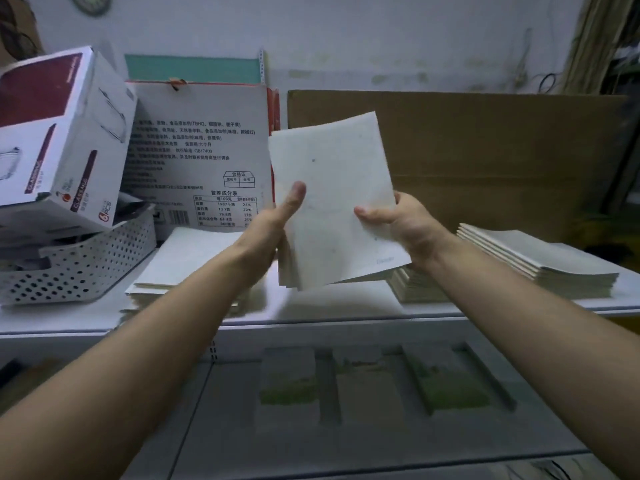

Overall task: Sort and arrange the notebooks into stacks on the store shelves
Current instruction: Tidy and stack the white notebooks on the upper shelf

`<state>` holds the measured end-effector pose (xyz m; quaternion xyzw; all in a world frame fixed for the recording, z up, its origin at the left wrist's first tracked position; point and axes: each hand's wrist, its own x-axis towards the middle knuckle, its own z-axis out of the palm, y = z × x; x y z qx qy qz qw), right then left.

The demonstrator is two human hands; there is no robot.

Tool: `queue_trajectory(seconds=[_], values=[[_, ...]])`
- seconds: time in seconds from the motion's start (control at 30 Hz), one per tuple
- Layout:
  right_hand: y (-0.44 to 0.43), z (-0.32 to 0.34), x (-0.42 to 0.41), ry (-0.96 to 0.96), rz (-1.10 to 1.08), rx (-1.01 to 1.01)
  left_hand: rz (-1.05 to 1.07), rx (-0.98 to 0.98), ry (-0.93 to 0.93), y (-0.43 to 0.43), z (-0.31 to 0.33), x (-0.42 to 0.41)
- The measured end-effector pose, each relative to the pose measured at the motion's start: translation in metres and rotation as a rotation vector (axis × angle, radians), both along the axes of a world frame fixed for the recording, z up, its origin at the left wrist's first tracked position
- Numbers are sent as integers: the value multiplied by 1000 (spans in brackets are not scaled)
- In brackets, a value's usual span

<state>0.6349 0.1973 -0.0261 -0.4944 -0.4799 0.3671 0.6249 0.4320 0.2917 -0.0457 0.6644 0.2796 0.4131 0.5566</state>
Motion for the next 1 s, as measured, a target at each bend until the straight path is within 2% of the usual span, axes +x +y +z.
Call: queue_trajectory(seconds=[0.07,0.17,0.33,0.47,0.63,0.8,1.0], values=[[4,-8,-5,-10,-19,57,108,-12,-206,-2,-5,21],[14,-11,-9,-96,-109,53,222,163,-298,-2,-20,29],[24,-28,-21,-64,-240,-23,219,219,-319,-4,-43,29],[29,-47,-24,-105,-346,-9,288,246,-265,-2,-50,29],[22,-49,-25,-68,-305,43,323,260,-213,-1,-48,25],[25,-53,-30,-54,-272,95,256,186,-301,-5,-43,30],[22,-53,-27,-72,-281,166,239,224,-310,-8,-44,27]])
